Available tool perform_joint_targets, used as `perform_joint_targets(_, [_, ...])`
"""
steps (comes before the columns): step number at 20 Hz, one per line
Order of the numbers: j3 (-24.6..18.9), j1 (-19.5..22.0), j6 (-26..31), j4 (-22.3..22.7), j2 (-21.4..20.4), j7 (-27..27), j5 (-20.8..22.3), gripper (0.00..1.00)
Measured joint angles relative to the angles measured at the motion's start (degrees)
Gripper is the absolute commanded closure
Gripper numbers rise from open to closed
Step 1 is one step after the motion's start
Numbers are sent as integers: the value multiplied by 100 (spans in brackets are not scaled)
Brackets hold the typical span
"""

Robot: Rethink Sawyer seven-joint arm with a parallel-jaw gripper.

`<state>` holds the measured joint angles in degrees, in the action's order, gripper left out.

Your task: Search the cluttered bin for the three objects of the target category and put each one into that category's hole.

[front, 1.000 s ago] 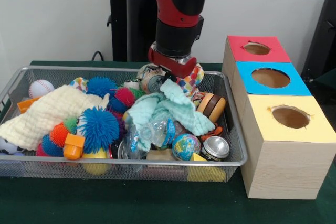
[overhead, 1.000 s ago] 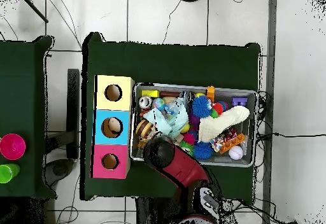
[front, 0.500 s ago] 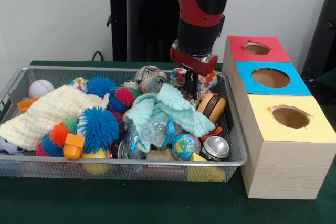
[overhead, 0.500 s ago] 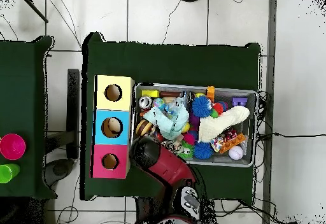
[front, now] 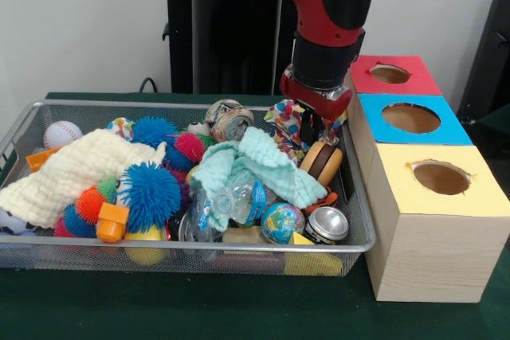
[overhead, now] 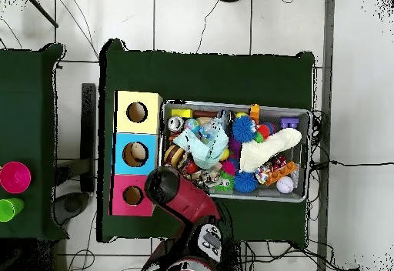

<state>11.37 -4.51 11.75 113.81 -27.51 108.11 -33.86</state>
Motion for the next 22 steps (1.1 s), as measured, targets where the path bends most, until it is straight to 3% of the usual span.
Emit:
perform_joint_targets(5, [2, 27, 2, -119, 115, 5, 11, 100])
perform_joint_targets(10, [-39, 345, 1, -263, 160, 5, 201, 100])
perform_joint_targets(22, [-205, 1431, 74, -1051, 311, 5, 1504, 100])
